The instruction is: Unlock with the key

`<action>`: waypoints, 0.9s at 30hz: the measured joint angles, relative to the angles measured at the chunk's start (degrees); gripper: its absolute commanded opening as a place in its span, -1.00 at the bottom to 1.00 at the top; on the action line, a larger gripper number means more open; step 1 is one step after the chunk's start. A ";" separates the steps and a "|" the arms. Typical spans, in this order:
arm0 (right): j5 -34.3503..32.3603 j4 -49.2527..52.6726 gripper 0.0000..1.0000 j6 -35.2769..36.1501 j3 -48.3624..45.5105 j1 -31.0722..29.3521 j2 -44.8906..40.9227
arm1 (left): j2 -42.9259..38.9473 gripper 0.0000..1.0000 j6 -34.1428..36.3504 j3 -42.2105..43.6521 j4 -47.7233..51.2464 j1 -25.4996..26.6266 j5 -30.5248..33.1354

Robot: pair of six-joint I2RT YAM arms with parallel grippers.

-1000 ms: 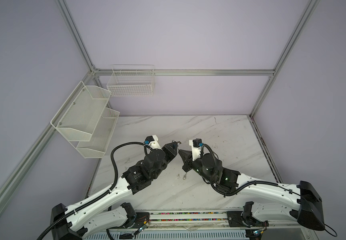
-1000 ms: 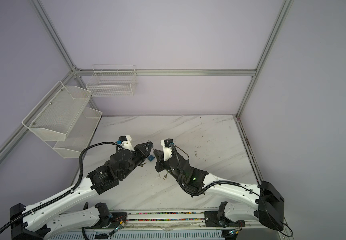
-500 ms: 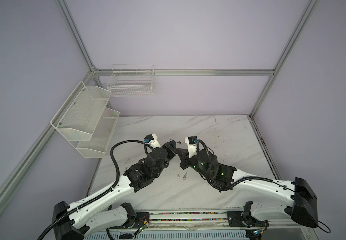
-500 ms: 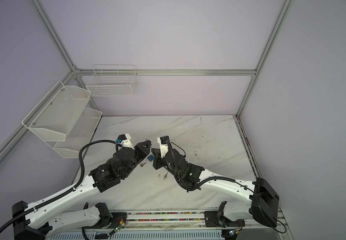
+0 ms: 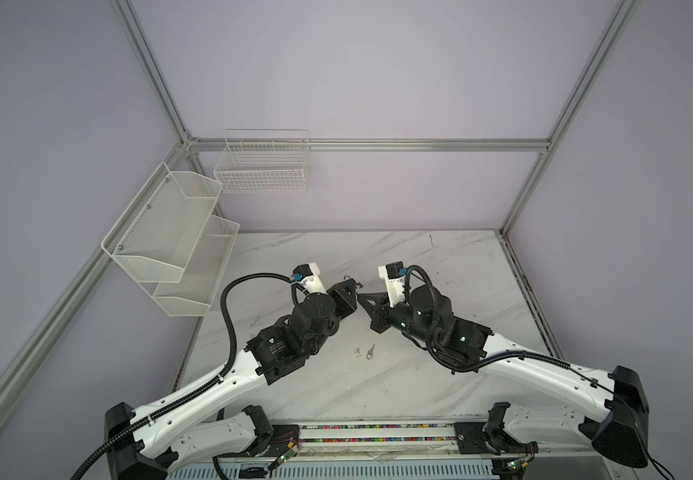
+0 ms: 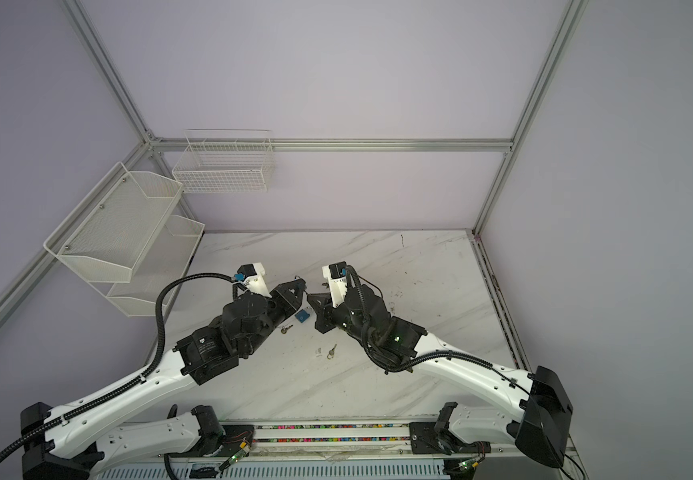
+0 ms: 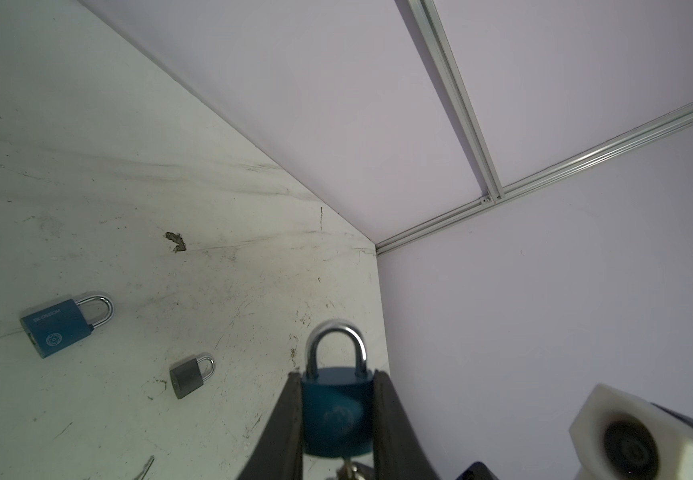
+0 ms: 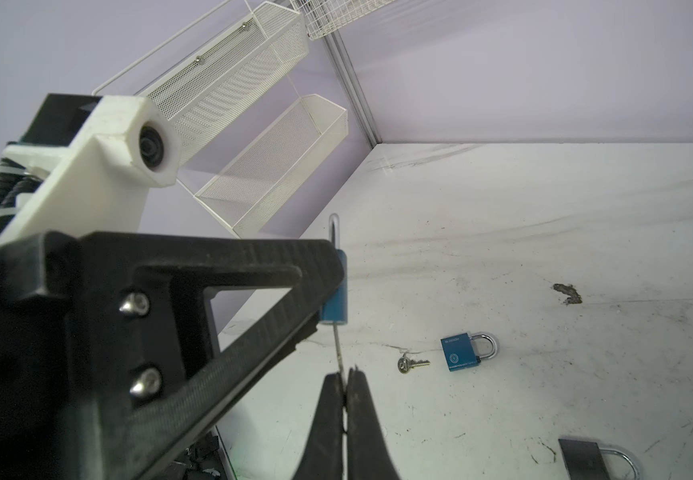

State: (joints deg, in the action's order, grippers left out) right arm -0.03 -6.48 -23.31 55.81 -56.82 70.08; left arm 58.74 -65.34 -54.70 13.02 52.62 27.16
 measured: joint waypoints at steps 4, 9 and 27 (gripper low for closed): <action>1.55 0.11 -1.00 -1.31 0.20 0.37 0.04 | -0.35 -1.00 0.46 0.00 0.00 0.02 0.28; 3.72 -1.88 -1.00 -3.67 0.94 0.90 1.20 | -1.66 -1.00 -0.85 0.00 -0.35 0.00 1.16; 1.99 -1.09 -1.00 -2.89 4.87 -0.46 5.55 | -2.69 -1.00 -1.53 0.02 2.80 -0.15 5.22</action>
State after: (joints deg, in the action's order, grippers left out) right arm 1.96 -7.57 -26.20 60.69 -57.28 75.64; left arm 56.05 -66.87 -54.68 15.81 52.47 32.38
